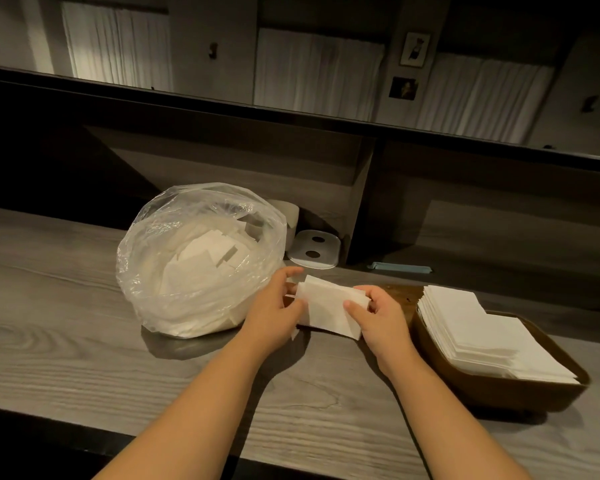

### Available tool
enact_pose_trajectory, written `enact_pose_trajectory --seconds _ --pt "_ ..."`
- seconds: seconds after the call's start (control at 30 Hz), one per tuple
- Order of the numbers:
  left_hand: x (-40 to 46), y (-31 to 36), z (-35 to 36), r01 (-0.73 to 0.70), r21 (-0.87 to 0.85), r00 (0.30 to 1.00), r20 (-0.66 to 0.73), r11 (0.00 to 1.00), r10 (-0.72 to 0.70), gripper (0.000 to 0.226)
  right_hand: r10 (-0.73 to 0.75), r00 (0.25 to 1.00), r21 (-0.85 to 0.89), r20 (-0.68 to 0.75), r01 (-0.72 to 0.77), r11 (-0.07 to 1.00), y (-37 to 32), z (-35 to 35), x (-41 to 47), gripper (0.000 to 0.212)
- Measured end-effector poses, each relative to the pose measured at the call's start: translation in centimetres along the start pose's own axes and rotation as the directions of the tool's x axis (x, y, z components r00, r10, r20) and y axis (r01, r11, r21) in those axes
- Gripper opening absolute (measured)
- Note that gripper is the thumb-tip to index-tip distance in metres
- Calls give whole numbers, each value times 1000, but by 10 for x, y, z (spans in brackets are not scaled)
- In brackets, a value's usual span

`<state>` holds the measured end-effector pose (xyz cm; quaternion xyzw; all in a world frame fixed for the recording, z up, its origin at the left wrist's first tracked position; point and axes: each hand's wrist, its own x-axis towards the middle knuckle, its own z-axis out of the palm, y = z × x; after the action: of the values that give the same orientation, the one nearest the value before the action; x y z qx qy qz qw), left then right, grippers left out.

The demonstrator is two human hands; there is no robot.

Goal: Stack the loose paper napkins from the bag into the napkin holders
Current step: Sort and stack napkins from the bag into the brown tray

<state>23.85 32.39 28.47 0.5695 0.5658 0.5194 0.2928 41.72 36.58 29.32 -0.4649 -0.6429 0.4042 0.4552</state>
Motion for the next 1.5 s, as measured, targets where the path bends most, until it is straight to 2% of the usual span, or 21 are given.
enact_pose_trajectory --seconds 0.1,0.17,0.2,0.3,0.37,0.47,0.53,0.6,0.63,0.77,0.93,1.0,1.07,1.17,1.27,1.4,1.5 --pt "-4 4 3 -61 -81 985 155 995 73 70 -39 993 63 109 33 997 1 5 -3 47" --pt "-7 6 4 -73 -82 967 238 994 90 84 -37 984 -15 175 40 999 1 8 -4 66" --pt "-7 7 4 -84 -72 969 228 994 99 87 -32 986 -41 164 39 998 2 8 -3 70" --pt "-7 8 0 -110 -47 980 163 993 116 87 -14 997 -44 79 17 999 2 4 0 69" --pt "-7 7 1 -126 -50 974 183 991 134 86 -1 991 -36 132 6 999 2 3 -1 72" --pt "-10 5 4 -194 -63 956 214 979 203 77 -58 966 -53 250 74 996 1 5 -6 81" --pt "-8 4 4 -235 -64 960 140 970 242 64 -122 979 -82 161 137 987 0 5 -5 70" --pt "-6 5 2 -197 -31 980 30 980 198 55 -163 987 -106 20 164 981 1 2 -3 59" --pt "-5 6 0 -167 -29 986 4 986 167 54 -151 989 -92 -5 150 984 3 1 -1 56" --pt "-8 5 -1 -102 -14 989 110 995 103 71 -25 995 -5 100 25 1000 5 2 -1 62" --pt "-9 6 -1 -131 12 965 229 991 125 93 -66 981 -12 185 69 998 5 3 -1 81" --pt "-8 5 0 -110 -1 970 219 994 107 92 -34 982 10 186 32 999 4 2 -1 84" --pt "-7 6 0 -74 -4 987 146 997 74 82 21 988 28 155 -25 999 4 2 -1 77" --pt "-7 5 0 -24 90 998 56 996 19 63 39 996 25 77 -41 999 4 3 1 40" --pt "-5 5 -2 14 6 999 32 1000 -14 56 75 997 82 31 -77 994 2 1 0 14" --pt "-4 10 0 84 -147 992 101 986 -70 63 129 989 187 73 -140 972 -5 5 -3 16" --pt "-6 17 7 89 -159 993 93 983 -75 72 88 989 37 118 -93 995 -19 11 -7 18"
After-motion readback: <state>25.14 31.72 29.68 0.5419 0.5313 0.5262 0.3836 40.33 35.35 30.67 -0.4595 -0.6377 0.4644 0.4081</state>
